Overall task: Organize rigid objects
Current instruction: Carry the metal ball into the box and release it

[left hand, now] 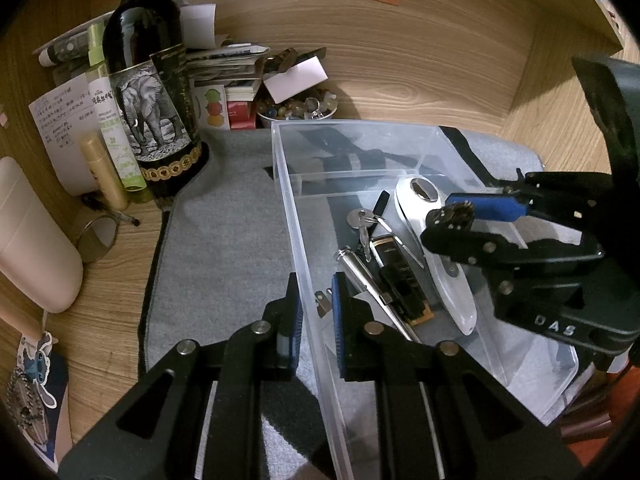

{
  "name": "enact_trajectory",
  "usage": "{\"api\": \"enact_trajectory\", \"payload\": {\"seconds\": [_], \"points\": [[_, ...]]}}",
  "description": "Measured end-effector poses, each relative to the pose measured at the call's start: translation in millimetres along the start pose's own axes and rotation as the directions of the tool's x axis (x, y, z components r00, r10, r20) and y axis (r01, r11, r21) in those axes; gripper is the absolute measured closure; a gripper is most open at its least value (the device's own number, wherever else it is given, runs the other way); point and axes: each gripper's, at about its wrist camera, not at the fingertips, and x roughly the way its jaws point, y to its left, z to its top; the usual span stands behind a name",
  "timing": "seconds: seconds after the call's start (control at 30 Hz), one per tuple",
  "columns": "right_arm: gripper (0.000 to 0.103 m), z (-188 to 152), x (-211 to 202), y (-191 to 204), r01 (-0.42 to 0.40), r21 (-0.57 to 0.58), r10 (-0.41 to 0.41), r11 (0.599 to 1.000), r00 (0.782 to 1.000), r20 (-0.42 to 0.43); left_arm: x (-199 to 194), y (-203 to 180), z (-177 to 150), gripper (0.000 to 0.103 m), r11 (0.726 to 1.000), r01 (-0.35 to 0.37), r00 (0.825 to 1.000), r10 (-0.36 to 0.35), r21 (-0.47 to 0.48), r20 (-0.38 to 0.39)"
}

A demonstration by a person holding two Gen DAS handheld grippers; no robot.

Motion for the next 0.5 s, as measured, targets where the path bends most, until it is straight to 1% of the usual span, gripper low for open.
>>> {"api": "enact_trajectory", "payload": {"seconds": [0.17,0.27,0.37,0.43,0.5], "points": [[0.071,-0.6,5.5,-0.4,0.014,0.017,-0.014,1.000,1.000,-0.027,-0.4,-0.6,-0.6,0.090,1.000,0.005,1.000,-0.005,-0.004,0.005],[0.062,-1.2,4.1,-4.3,0.020,0.035,-0.019,0.999,0.999,-0.033,-0.4,-0.7,-1.0,0.089,1.000,0.007,1.000,-0.007,-0.004,0.006],[0.060,-1.5,-2.4,-6.8,0.027,0.046,-0.026,0.999,0.999,-0.022,-0.2,-0.8,-1.0,0.089,1.000,0.009,1.000,-0.009,-0.005,0.005],[0.057,-2.6,-9.9,-9.6,0.032,0.059,-0.032,0.998,0.999,-0.012,0.0,-0.9,-1.1,0.089,1.000,0.008,1.000,-0.008,-0.004,0.005],[0.043,-4.8,-21.4,-14.3,0.053,0.082,-0.054,0.995,0.998,0.014,-0.4,-0.7,-1.0,0.089,1.000,0.007,1.000,-0.007,-0.004,0.006]]}}
